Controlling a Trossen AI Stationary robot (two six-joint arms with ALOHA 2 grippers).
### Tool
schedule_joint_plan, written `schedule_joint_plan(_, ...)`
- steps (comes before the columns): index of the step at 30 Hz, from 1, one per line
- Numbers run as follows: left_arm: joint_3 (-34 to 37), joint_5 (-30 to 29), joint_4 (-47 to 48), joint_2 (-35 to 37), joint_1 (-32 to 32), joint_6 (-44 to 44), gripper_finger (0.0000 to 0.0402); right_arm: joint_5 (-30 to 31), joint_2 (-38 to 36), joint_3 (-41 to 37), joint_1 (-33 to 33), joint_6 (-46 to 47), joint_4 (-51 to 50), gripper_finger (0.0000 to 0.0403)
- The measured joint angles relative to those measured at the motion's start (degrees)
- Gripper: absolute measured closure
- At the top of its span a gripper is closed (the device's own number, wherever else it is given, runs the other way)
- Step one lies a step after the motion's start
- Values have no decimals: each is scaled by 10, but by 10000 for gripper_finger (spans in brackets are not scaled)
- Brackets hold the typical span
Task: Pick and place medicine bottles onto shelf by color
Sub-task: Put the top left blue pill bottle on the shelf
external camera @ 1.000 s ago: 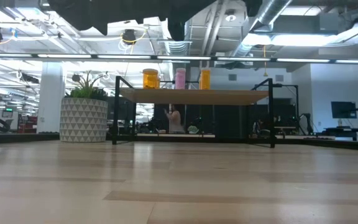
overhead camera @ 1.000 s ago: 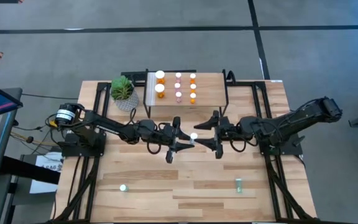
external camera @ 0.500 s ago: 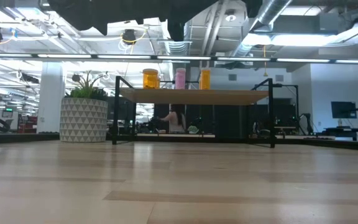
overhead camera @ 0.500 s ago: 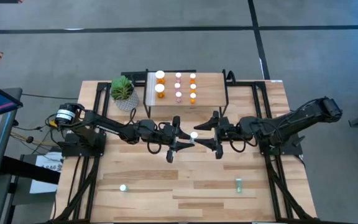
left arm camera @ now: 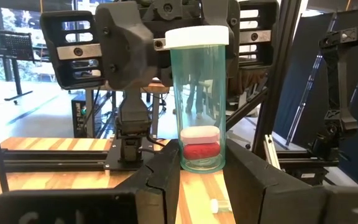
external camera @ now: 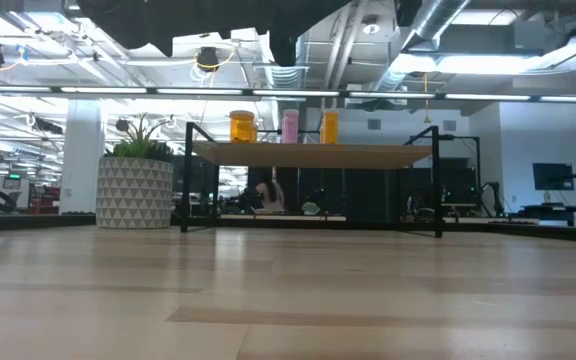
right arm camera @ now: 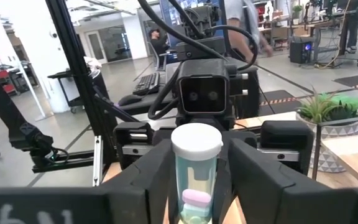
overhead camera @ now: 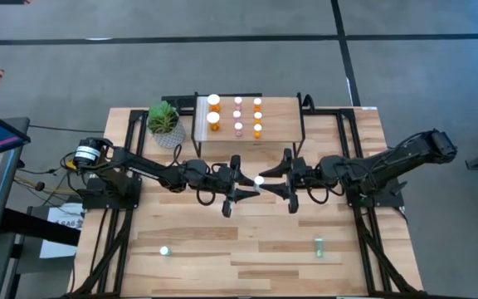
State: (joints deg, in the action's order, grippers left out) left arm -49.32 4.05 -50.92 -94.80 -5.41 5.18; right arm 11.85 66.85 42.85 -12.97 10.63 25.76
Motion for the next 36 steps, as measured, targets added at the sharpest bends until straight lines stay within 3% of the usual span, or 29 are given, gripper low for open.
schedule_joint_plan(12, 0, 0, 0, 0, 0, 1, 313, -1, 0, 0, 0, -6, 0, 281)
schedule_joint_plan(36, 0, 1, 0, 0, 0, 5, 303, -1, 0, 0, 0, -6, 0, 281)
